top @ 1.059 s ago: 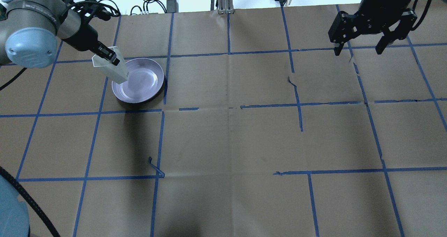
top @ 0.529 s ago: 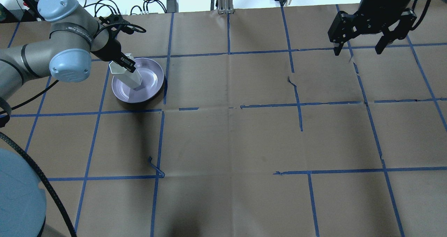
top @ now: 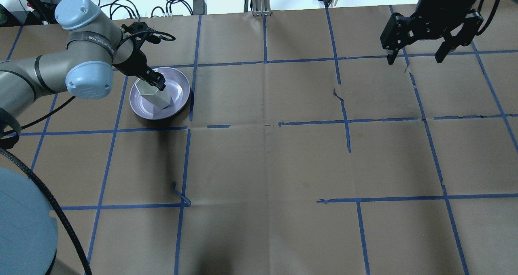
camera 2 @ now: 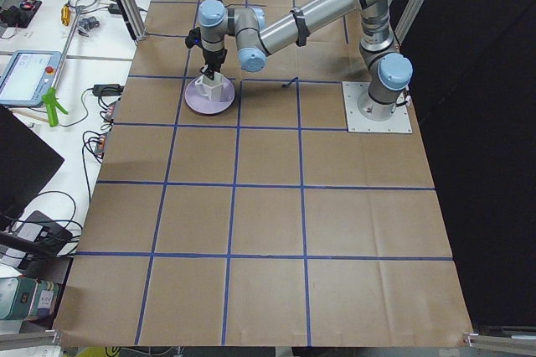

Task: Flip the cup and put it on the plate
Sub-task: 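Lower the upright mug onto the white plate with the left gripper, then open the left gripper and raise it away from the mug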

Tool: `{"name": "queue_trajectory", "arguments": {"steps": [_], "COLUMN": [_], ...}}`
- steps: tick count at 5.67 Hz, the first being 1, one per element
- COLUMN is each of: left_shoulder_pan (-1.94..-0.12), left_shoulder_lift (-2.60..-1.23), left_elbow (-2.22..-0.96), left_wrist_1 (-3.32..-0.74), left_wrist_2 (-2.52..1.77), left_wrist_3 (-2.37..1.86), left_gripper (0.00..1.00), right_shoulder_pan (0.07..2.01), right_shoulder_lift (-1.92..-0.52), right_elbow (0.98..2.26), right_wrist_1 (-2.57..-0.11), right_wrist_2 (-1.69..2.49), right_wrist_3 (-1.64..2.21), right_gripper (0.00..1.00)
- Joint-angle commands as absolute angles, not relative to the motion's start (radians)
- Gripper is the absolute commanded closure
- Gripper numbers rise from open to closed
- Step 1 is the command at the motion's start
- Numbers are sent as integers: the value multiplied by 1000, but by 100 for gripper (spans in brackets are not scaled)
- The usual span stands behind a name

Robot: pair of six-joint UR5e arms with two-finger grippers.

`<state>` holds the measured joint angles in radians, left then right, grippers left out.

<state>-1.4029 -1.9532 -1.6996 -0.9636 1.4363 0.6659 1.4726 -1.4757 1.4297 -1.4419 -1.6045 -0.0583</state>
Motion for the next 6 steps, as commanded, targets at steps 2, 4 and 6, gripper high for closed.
{"name": "queue_trajectory", "arguments": {"steps": [2, 4, 6], "left_shoulder_pan": [-1408, -1493, -1539], "left_shoulder_lift": [-1774, -1633, -1600], "left_elbow": [-1661, -1545, -1480], "left_wrist_1": [-1238, -1561, -1693], "left_wrist_2": [1445, 1533, 1533], "left_wrist_3": [409, 211, 64], "left_gripper": [1, 1, 1], "right_shoulder_pan": [1473, 1473, 1473], "right_shoulder_lift": [-1476, -1476, -1476], "right_elbow": [1430, 1430, 1430], "right_wrist_1": [-1442, -1442, -1442], "right_wrist_2": [-1605, -1605, -1605], "right_wrist_3": [-58, -58, -58], "right_gripper": [0, 0, 0]}}
